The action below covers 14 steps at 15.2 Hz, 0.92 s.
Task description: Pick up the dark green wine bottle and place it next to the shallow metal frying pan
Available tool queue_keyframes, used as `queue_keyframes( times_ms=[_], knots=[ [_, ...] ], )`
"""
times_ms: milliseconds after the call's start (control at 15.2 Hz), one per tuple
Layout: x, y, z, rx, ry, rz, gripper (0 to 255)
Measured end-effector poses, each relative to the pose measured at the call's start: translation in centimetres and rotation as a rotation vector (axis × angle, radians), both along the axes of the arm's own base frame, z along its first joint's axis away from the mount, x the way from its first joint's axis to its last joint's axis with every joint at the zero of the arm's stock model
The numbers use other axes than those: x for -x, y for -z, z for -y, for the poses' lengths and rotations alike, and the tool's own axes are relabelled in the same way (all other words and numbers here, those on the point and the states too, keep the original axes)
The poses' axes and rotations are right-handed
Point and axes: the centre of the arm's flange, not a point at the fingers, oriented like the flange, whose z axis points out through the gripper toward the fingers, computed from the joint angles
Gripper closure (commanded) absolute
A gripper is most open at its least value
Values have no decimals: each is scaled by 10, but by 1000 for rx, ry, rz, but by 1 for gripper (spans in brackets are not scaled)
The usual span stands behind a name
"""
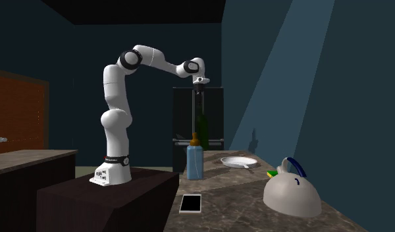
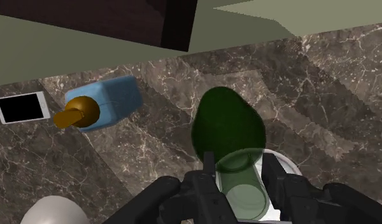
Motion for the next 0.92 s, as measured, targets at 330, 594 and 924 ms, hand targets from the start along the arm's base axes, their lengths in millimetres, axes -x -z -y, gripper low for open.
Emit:
queue_keyframes(
  times_ms=[330,594,924],
  knots=[
    [36,-1,-57,0,-1,0,255],
    [46,8,-74,0,1,0,255],
    [48,34,-76,0,1,0,255]
  ],
)
